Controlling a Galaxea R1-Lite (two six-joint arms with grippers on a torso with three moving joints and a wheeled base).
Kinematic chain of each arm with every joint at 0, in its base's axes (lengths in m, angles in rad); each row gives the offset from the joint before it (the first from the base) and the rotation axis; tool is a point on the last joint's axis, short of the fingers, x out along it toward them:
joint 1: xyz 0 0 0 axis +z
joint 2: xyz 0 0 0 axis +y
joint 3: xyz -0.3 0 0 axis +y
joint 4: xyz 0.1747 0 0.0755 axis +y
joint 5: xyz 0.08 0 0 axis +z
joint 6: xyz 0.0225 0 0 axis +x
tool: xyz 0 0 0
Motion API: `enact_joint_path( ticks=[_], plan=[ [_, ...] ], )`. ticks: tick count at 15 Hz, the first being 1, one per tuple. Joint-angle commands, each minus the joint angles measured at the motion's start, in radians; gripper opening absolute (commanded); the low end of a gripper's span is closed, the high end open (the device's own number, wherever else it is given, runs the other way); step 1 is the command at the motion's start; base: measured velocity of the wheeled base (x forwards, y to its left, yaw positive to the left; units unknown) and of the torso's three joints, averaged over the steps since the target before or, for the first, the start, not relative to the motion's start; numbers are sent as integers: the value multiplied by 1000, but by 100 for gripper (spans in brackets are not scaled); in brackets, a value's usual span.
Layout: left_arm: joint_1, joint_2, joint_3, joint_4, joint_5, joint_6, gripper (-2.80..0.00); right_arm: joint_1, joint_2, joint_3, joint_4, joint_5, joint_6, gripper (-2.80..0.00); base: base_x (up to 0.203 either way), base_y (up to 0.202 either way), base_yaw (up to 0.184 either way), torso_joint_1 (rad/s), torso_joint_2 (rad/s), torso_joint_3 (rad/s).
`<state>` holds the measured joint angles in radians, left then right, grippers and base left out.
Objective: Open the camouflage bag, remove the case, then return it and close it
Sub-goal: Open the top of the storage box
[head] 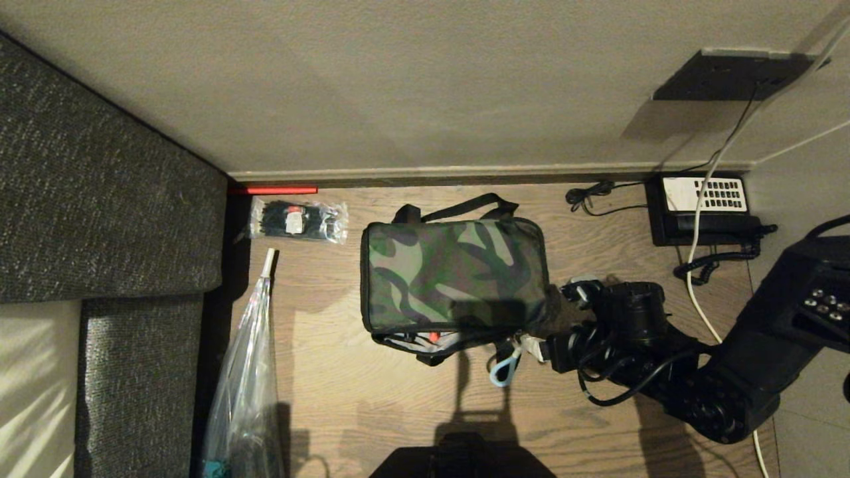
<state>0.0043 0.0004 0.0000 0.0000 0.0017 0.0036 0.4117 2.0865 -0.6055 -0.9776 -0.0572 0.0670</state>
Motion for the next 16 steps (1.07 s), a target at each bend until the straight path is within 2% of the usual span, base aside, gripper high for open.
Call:
enact_joint_path(
  ticks=[1, 4, 7, 8, 11, 13, 16],
  plan=[
    [0, -1, 2, 0, 0, 0, -280, -1, -89, 36, 53, 5, 3, 0, 0, 0, 0, 0, 0, 0],
    [0, -2, 2, 0, 0, 1, -280, 47, -132, 68, 115, 11, 11, 0, 0, 0, 0, 0, 0, 0],
    [0, -1, 3, 0, 0, -1, -280, 110, -101, 61, 120, 22, 170, 0, 0, 0, 0, 0, 0, 0],
    [0, -2, 3, 0, 0, 1, -280, 115, -84, 60, 118, 53, 193, 0, 0, 0, 0, 0, 0, 0],
    [0, -2, 3, 0, 0, 0, -280, 115, -7, 46, 102, 82, 179, 0, 0, 0, 0, 0, 0, 0],
    [0, -2, 2, 0, 0, -1, -280, 113, 47, 29, 89, 79, 101, 0, 0, 0, 0, 0, 0, 0],
    [0, -2, 2, 0, 0, 1, -280, 98, 108, -24, 4, 73, 73, 0, 0, 0, 0, 0, 0, 0]
  ],
)
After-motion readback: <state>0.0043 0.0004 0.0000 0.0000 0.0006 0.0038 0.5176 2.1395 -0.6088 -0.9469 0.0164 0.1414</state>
